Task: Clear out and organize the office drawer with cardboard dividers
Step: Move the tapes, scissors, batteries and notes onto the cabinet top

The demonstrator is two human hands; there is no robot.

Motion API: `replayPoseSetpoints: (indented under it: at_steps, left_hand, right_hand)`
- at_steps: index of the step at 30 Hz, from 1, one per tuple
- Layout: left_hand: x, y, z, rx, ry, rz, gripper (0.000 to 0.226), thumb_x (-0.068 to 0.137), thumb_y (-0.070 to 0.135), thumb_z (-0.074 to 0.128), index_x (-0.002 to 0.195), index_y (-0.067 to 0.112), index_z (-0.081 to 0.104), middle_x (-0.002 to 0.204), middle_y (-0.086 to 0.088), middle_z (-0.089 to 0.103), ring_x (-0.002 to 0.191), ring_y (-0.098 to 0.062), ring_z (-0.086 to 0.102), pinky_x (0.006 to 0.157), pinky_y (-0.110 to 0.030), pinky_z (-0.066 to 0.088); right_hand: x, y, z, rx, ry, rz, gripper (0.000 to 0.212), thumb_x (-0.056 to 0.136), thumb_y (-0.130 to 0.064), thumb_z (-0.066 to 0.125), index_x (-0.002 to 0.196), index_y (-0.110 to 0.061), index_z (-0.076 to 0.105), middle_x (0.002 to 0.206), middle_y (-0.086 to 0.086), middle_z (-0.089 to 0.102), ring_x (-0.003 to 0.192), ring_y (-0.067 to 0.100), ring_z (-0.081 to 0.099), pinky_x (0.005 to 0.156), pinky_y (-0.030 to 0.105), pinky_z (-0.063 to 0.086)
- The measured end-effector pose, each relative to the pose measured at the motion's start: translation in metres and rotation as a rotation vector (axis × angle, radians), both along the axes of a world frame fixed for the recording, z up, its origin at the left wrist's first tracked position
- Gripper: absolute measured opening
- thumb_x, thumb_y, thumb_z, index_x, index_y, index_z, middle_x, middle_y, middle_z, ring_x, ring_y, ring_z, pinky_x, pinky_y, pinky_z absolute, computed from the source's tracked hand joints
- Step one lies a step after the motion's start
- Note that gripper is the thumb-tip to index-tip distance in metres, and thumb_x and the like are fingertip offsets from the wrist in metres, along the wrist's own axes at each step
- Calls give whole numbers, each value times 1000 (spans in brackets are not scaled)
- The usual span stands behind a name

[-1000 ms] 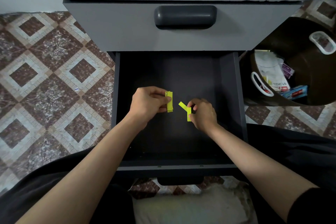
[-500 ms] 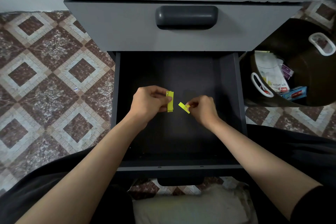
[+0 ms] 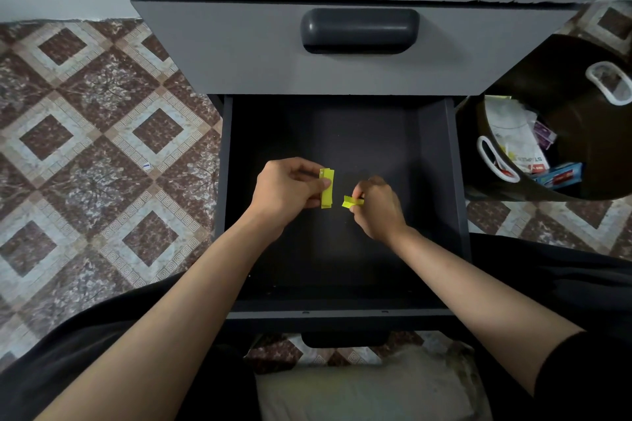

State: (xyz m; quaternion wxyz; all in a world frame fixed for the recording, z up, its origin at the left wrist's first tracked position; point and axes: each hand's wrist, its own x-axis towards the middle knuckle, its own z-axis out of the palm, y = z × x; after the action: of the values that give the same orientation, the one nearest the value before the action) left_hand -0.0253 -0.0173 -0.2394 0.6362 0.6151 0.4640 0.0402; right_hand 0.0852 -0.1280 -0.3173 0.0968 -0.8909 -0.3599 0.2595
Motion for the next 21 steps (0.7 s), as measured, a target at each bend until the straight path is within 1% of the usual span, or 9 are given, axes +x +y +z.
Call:
replayPoseSetpoints:
  at_steps: [4, 7, 9, 11, 13, 15, 17, 19, 21]
  left_hand:
    - [0, 0, -1, 6, 14, -3, 13, 83, 4, 67, 80, 16, 62, 82, -7, 63, 79, -20, 64, 74, -33, 57]
    - [0, 0, -2, -1, 13, -2, 15, 82, 4, 68, 79, 17, 63, 79, -6, 64, 76, -18, 65, 71, -30, 57]
    - [1, 2, -2, -20, 10, 10, 15, 81, 3, 68, 78, 16, 63, 77, -6, 64, 74, -17, 65, 69, -28, 57]
    - [1, 1, 0, -58, -12, 26, 15, 80, 1, 69, 78, 15, 64, 75, -5, 63, 71, -16, 64, 66, -25, 58]
    - [1, 0, 2, -70, -29, 36, 15, 80, 0, 69, 78, 15, 65, 73, -3, 64, 68, -13, 63, 62, -21, 57]
    - [0, -2, 3, -50, -24, 40, 14, 80, 1, 69, 79, 15, 66, 72, -2, 64, 67, -11, 63, 60, -18, 55]
    - [1, -4, 4, -52, -39, 59, 11, 78, 1, 71, 82, 11, 67, 72, -3, 65, 67, -12, 64, 60, -19, 54]
    - [1, -5, 6, -58, -64, 79, 14, 78, -1, 71, 78, 11, 64, 70, -4, 64, 65, -11, 64, 58, -19, 55]
    - [1, -7, 9, -61, -87, 87, 16, 78, -3, 70, 74, 10, 61, 69, -5, 63, 61, -9, 64, 56, -17, 54]
  right_hand:
    - [-5, -2, -1, -6, -13, 7, 13, 88, -4, 57, 97, -3, 66, 103, 12, 62, 89, 23, 60, 65, 24, 39]
    - [-4, -3, -2, 8, 37, -37, 14, 88, -6, 58, 94, -7, 70, 95, 9, 69, 84, 22, 62, 65, 25, 44]
    - [-3, 2, 1, 74, 142, -214, 11, 85, -7, 64, 88, -9, 74, 88, 4, 70, 80, 18, 63, 66, 23, 44]
    - [0, 9, 14, 198, 348, -471, 7, 80, -5, 71, 75, -9, 73, 75, 1, 67, 72, 14, 59, 63, 21, 43]
    - [2, 15, 34, 322, 555, -625, 17, 78, -3, 73, 64, -13, 68, 66, 1, 63, 62, 13, 58, 52, 20, 45]
    - [1, 18, 55, 405, 681, -663, 12, 78, -3, 73, 70, -11, 69, 69, 6, 65, 59, 15, 58, 48, 20, 46]
    - [-3, 17, 70, 472, 759, -687, 5, 78, -1, 72, 81, -4, 71, 79, 12, 67, 64, 18, 63, 52, 21, 53]
    - [-7, 15, 78, 503, 807, -680, 10, 79, 4, 69, 89, 3, 70, 89, 19, 67, 72, 25, 66, 58, 24, 58]
    - [-11, 11, 83, 494, 829, -642, 13, 81, 5, 66, 94, 6, 69, 94, 23, 67, 75, 27, 67, 61, 26, 59]
